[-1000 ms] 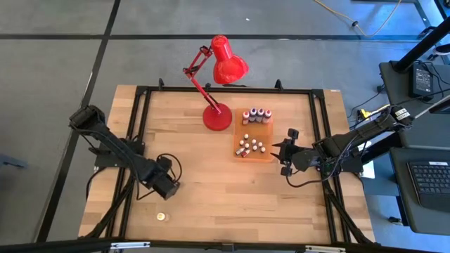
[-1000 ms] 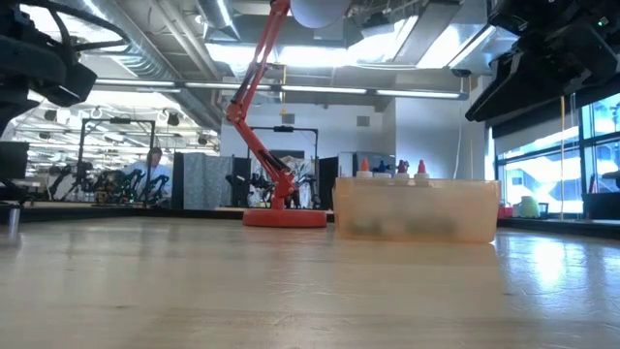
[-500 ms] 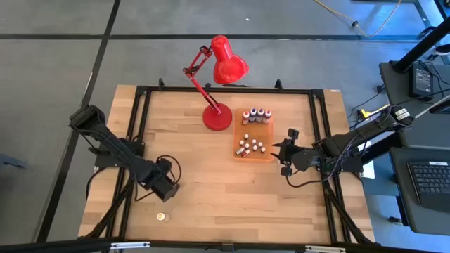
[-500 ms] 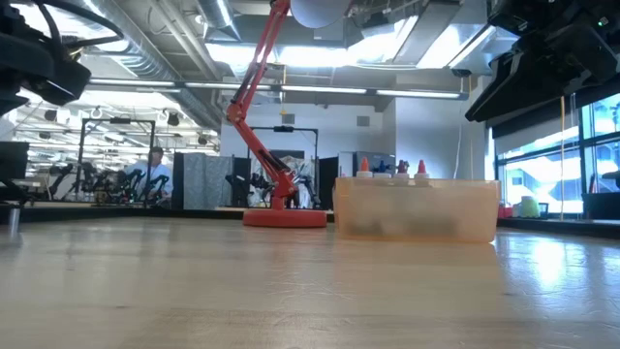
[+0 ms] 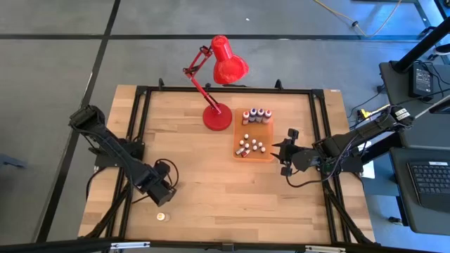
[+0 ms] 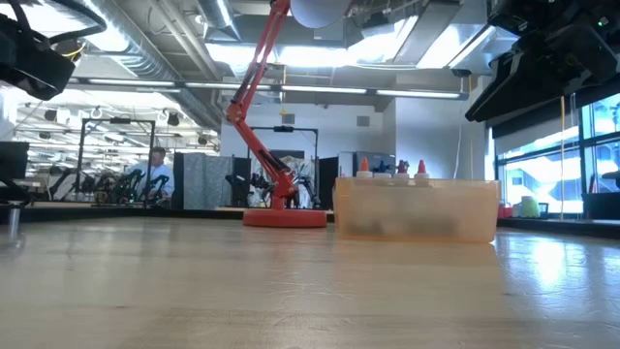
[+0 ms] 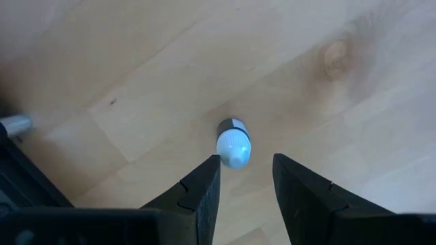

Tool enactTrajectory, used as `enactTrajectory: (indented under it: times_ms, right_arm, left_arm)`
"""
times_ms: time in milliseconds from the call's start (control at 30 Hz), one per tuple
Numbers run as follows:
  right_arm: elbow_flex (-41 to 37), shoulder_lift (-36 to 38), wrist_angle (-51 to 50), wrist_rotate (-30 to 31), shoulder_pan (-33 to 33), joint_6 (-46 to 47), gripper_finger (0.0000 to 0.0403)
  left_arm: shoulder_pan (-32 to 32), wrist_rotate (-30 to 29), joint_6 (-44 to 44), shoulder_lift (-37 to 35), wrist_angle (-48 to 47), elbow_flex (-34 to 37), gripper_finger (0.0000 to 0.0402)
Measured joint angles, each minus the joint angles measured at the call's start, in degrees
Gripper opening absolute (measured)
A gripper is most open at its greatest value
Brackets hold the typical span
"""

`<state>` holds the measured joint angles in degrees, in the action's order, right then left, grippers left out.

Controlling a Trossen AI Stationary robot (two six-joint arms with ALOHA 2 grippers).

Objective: Pick & Place food coloring
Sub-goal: Put the small brown food coloring bottle into the orange bin

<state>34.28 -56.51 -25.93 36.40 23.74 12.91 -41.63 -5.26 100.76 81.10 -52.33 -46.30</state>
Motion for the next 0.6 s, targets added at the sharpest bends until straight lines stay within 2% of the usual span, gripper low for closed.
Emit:
enactTrajectory:
  times_ms: [233, 600]
  right_arm:
    - [0.0, 0.0, 0.0, 0.0, 0.0, 0.0, 0.0155]
    - [0.0, 0.0, 0.0, 0.0, 0.0, 0.0, 0.0155]
  left_arm:
    - [0.0, -0.5, -4.4, 0.0, 0.9, 0.0, 0.0130]
    - [0.0, -1.0, -4.5, 0.0, 0.9, 0.0, 0.0128]
